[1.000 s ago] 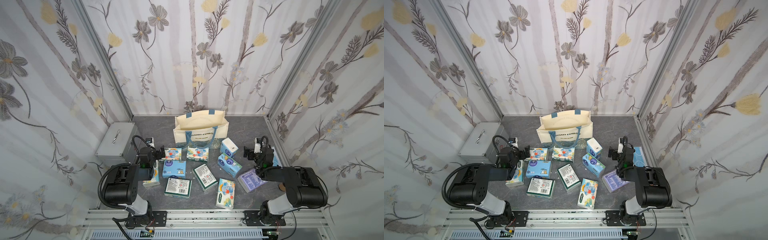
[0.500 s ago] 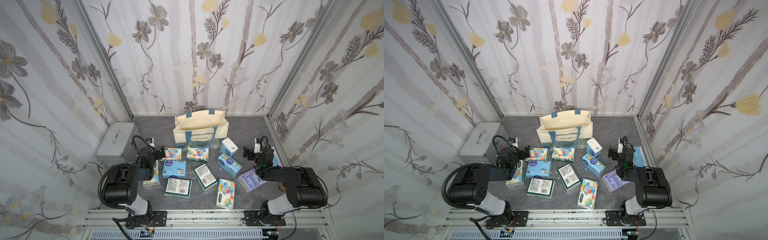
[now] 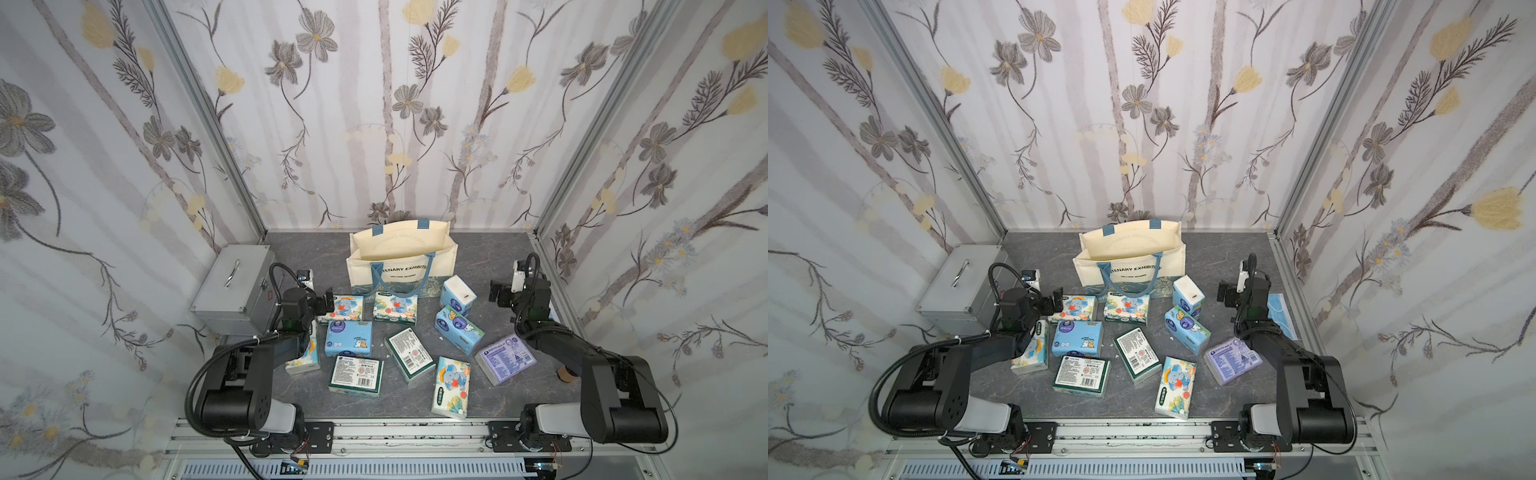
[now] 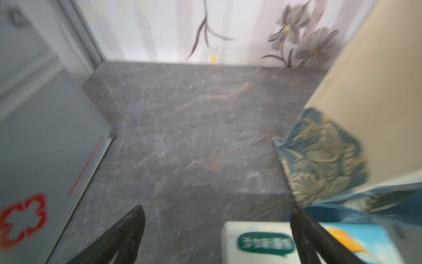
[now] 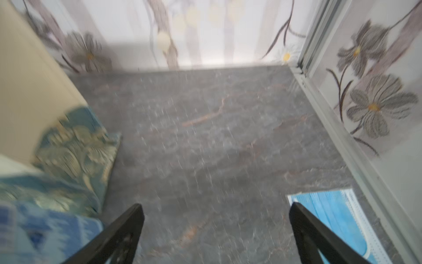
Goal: Put tissues into the canvas bag
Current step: Pick up the pack of facial tissues from the center of the board.
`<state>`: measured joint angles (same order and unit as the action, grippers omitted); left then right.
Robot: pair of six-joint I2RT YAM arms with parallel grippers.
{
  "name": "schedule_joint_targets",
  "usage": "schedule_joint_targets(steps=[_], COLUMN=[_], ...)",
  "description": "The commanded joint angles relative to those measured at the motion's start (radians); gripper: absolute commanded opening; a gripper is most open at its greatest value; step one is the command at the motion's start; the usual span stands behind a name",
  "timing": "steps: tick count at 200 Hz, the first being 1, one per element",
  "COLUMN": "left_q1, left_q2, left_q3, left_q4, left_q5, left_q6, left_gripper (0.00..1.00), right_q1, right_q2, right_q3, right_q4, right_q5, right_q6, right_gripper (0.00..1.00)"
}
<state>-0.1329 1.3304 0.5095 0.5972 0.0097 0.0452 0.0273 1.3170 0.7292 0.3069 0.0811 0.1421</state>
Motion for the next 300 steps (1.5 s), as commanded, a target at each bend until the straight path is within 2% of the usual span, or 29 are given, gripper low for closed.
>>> schedule_joint_targets(steps=[1,12,25,33,43,51,71,94,109,127,157,187,207,222,244,278,300], left_q1=[-0.136,-0.239,-0.353,-0.426,-0.514,-0.546,-0.550,-0.551,-0.550,-0.548,-0.545,-0.546,-0.543,-0.541,-0.541,-0.541,-0.542], left_q2=[-0.167,-0.241,-0.287,-0.296,-0.289,-0.270,-0.218,-0.207,-0.200,-0.210,-0.216,-0.174,-0.183,-0.200,-0.224,-0.229,-0.222], left_q3=[0.039,0.041,0.060,0.074,0.076,0.068,0.061,-0.009,-0.077,-0.099,-0.019,0.009,-0.023,-0.057,-0.061,-0.052,-0.065], left_q4=[-0.157,-0.127,-0.114,-0.130,-0.150,-0.151,-0.193,-0.079,0.028,0.034,-0.097,-0.145,-0.103,-0.054,-0.068,-0.095,-0.058], left_q5=[-0.092,-0.102,-0.064,-0.037,-0.052,-0.056,-0.043,-0.025,-0.103,-0.184,-0.106,-0.163,-0.171,-0.170,-0.129,-0.099,0.000], left_q6=[0.028,-0.028,-0.115,-0.121,-0.094,-0.090,-0.112,-0.136,-0.174,-0.204,-0.165,-0.230,-0.206,-0.198,-0.198,-0.199,-0.161], left_gripper=[1.00,1.00,1.00,1.00,1.00,1.00,1.00,1.00,1.00,1.00,1.00,1.00,1.00,1.00,1.00,1.00,1.00], right_q1=[-0.013,-0.042,-0.078,-0.075,-0.037,0.033,0.254,0.348,0.368,0.375,0.390,0.397,0.406,0.409,0.410,0.417,0.418], right_q2=[-0.025,-0.014,0.007,0.022,0.033,0.038,0.067,0.117,0.148,0.194,0.258,0.330,0.344,0.340,0.322,0.186,0.062], right_q3=[0.179,0.235,0.240,0.241,0.253,0.286,0.377,0.424,0.452,0.503,0.543,0.558,0.551,0.546,0.537,0.515,0.513], right_q4=[-0.476,-0.544,-0.516,-0.502,-0.519,-0.577,-0.755,-0.823,-0.854,-0.912,-0.946,-0.980,-0.980,-0.978,-0.977,-0.993,-1.029], right_q5=[0.109,0.008,-0.297,-0.440,-0.499,-0.456,-0.209,-0.133,-0.100,-0.074,-0.078,-0.046,-0.035,-0.031,-0.020,0.013,0.029], right_q6=[0.293,0.400,0.411,0.397,0.370,0.297,0.114,0.069,0.054,0.043,0.021,0.034,0.039,0.039,0.042,0.040,0.039], right_gripper=[0.99,0.99,0.99,0.99,0.99,0.99,0.99,0.99,0.99,0.95,0.93,0.88,0.84,0.75,0.55,0.37,0.33])
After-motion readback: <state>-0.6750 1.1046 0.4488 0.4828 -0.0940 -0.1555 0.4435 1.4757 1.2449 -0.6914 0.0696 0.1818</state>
